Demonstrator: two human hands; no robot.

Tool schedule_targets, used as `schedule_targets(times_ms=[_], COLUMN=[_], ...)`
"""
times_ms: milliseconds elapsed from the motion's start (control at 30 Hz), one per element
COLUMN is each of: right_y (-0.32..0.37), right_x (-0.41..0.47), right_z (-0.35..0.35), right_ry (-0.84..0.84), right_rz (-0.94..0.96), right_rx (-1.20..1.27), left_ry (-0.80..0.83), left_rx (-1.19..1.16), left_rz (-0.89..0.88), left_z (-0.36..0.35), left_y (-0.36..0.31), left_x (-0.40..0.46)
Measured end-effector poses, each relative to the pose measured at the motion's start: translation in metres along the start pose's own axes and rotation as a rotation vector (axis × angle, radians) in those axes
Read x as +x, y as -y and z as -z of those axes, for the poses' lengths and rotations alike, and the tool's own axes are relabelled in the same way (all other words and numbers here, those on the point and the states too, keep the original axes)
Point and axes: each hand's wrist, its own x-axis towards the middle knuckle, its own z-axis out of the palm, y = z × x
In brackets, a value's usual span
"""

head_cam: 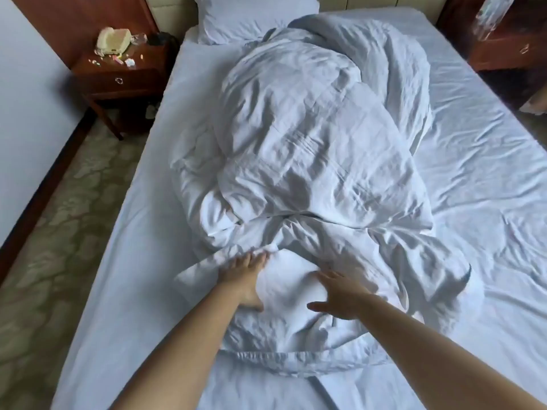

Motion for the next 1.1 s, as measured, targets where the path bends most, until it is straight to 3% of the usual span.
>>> schedule_targets(times_ms=[133,267,433,600,633,700,900,1100], right_y=[-0.015,-0.015,-0.012,-0.007,-0.001,0.01,0.056,0.093], right_x=[0.005,-0.003,-0.04,-0.085,-0.101,-0.135,-0.219,-0.283], right_z=[-0.036,-0.069,-0.104,-0.14,-0.138,-0.14,-0.142,-0.153], right_ry=[0.164,0.249,0.296,0.235,0.194,0.228,0.147,0.011], right_rz=[-0.111,-0.126,-0.146,-0.157,-0.192,-0.094,-0.105,0.032], right_rx=[0.031,-0.169,-0.321,-0.385,-0.32,-0.499,-0.429,-0.392], left_ry=[0.027,0.06,0.197,0.278,0.269,0.216,-0.012,-0.02], left_rx=[0.006,-0.139,-0.235,-0.424,-0.453,-0.496,-0.535,-0.636], left_rz=[0.03,0.125,0.139,0.214,0.234,0.28,0.352,0.269], left_z=[-0.034,-0.064,-0.098,-0.121,-0.121,-0.121,-0.11,-0.105], left_y=[-0.003,-0.014,-0.045,-0.058,-0.059,-0.056,-0.029,-0.045], left_x=[0.005,-0.006,-0.054,-0.117,-0.132,-0.165,-0.266,-0.35])
